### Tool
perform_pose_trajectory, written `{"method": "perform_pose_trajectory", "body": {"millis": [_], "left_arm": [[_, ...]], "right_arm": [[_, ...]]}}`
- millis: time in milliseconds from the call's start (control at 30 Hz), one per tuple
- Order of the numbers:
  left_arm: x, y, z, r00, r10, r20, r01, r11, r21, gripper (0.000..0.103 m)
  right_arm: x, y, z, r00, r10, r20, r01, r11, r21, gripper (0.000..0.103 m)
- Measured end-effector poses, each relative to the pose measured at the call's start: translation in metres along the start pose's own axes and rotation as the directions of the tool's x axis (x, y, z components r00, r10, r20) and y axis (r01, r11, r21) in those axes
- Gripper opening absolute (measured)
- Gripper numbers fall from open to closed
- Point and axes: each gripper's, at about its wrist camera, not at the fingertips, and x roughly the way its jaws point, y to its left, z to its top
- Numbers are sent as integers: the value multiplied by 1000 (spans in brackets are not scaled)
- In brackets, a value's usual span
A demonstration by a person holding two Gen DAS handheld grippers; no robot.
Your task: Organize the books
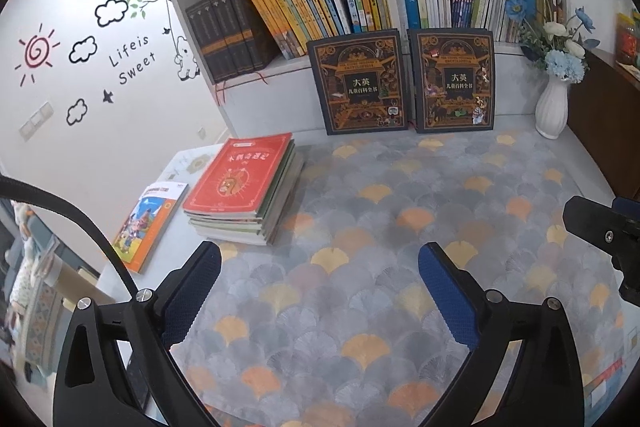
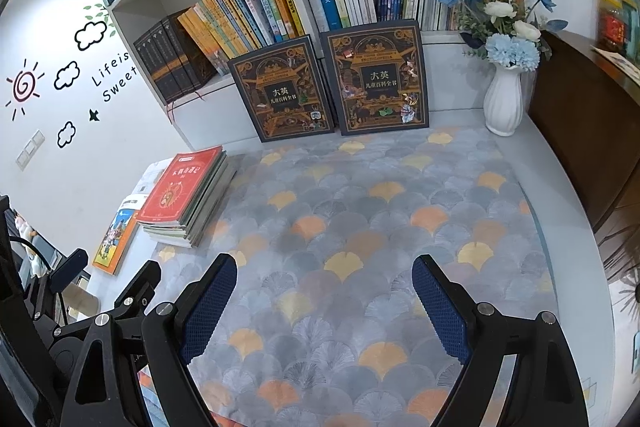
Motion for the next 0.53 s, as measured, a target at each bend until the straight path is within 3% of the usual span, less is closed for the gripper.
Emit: {"method": "perform_pose_trajectory", "body": {"millis": [400, 533], "left_arm": [[3, 0, -4, 1000, -10, -18, 10, 1000, -12, 99], [2, 4, -6, 999, -31, 15, 31, 999, -24, 99]], "right_arm": [[2, 0, 0, 1000, 4, -4, -4, 1000, 1, 88], [3, -1, 0, 1000, 2, -3, -2, 1000, -3, 88]]}}
